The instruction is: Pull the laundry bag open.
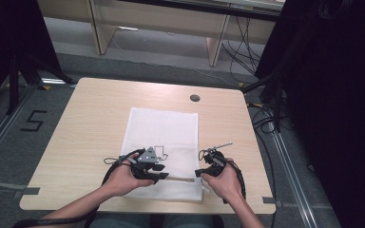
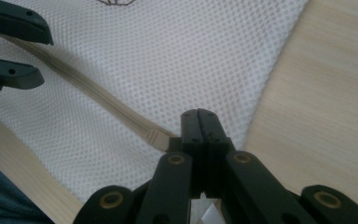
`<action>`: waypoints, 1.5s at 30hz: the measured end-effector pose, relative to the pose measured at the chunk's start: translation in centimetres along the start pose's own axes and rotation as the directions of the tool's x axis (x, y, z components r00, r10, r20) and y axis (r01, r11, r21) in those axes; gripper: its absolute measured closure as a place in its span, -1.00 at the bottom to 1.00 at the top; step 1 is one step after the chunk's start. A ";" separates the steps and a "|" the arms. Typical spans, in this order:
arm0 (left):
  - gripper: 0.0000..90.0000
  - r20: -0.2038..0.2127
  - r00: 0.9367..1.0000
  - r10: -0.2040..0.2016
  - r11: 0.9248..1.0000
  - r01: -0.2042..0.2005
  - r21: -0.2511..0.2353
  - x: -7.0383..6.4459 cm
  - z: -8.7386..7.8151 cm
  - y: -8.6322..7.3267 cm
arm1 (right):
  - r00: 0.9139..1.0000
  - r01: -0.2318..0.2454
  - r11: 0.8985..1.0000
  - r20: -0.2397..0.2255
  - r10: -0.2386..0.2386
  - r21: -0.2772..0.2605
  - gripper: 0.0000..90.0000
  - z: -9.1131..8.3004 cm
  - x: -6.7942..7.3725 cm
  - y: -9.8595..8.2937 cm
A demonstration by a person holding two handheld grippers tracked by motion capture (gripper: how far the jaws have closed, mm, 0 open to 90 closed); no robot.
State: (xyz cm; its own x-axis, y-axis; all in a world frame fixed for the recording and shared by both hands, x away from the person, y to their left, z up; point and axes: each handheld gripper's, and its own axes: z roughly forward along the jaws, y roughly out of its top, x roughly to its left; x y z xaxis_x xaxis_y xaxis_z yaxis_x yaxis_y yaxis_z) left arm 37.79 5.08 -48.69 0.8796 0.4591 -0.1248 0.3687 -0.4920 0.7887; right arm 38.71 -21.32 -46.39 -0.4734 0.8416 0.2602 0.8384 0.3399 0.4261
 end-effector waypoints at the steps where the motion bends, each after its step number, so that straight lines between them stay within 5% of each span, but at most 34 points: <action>1: 0.42 0.002 1.000 -0.018 1.000 0.018 0.003 -0.1 0.1 0.1 | 1.000 0.000 1.000 -0.003 0.000 0.006 1.00 0.1 0.0 0.0; 12: 0.55 0.030 0.999 0.026 0.999 -0.027 0.024 -1.0 1.7 1.0 | 0.999 0.036 0.995 0.026 -0.039 0.091 1.00 1.3 0.0 -0.6; 22: 0.61 0.065 0.996 0.062 0.997 -0.064 0.031 -2.1 3.3 1.9 | 0.999 0.007 0.991 0.052 -0.014 0.134 1.00 1.8 0.3 -0.6; 36: 0.65 0.104 0.989 0.103 0.992 -0.110 0.065 -3.0 6.7 2.7 | 0.998 -0.024 0.991 0.063 0.015 0.135 1.00 1.6 0.6 -0.7; 45: 0.66 0.116 0.987 0.111 0.990 -0.121 0.078 -2.9 7.5 2.6 | 0.999 0.004 0.992 0.054 -0.011 0.125 1.00 1.7 0.5 -0.6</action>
State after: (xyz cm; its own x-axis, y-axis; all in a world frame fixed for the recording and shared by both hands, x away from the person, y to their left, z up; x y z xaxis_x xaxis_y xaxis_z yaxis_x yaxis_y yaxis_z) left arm 38.48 -3.02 -50.79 0.9439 0.3131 -0.1052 0.2824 -0.6002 0.7483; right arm 38.41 -20.38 -48.03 -0.4672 0.8592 0.2088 0.8638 0.3932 0.3151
